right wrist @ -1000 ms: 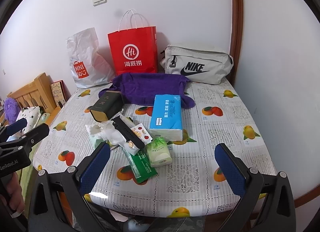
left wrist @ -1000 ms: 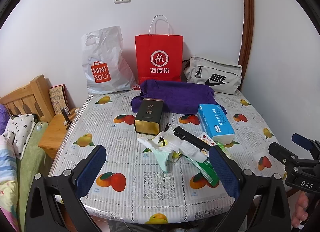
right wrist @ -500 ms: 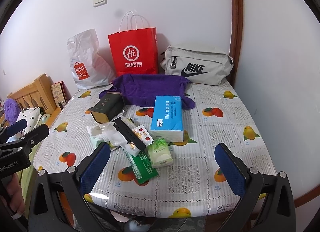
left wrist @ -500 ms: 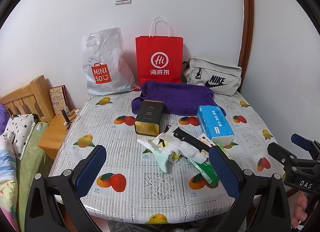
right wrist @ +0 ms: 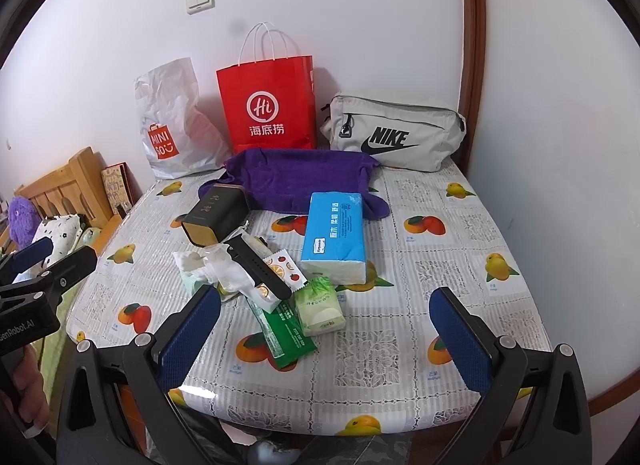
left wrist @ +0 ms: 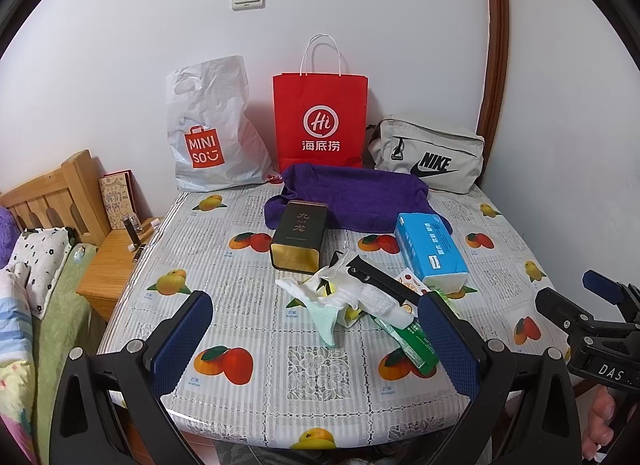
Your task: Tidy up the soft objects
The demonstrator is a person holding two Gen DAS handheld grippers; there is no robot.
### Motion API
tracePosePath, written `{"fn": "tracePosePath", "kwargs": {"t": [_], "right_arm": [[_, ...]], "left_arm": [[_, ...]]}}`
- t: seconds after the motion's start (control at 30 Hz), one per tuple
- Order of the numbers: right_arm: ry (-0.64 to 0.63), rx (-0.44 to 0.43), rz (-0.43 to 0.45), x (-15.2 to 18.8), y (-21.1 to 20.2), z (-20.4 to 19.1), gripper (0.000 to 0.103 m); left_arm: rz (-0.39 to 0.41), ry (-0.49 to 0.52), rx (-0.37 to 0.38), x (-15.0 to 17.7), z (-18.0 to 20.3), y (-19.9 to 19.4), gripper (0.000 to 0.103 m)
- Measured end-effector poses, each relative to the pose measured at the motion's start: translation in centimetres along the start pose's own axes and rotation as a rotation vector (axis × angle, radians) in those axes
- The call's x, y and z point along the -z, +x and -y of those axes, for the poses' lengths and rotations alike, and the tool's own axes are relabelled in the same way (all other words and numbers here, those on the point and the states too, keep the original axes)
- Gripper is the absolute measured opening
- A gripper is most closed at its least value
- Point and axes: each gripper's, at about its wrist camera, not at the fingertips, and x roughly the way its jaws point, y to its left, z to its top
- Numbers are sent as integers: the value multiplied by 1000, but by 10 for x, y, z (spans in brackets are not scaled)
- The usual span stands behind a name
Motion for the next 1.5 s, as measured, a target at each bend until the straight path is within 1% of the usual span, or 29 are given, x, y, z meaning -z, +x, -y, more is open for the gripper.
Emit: {"fn": "tracePosePath", "kwargs": {"t": [0.8, 1.07, 1.17, 1.33, 1.43, 1.5], "right_arm": [[13, -3, 10, 1, -3, 2, 103], [16, -3, 9, 1, -3, 2, 103], [13, -1, 7, 1, -1, 1, 103], [12, -5, 7, 1, 6, 3, 103], [20, -14, -6, 3, 17, 7, 103], [24, -18, -21, 5, 26, 8, 103]], "left_arm": [[-3, -5, -1, 1, -3, -1, 103], [-19, -12, 29, 2, -1, -1, 103], [-23, -11, 41, 3, 1, 2, 103], [-26, -21, 36, 4, -3, 15, 103], [-27, -29, 17, 8, -8, 26, 103], [-36, -34, 17, 11, -11, 38, 103]]}}
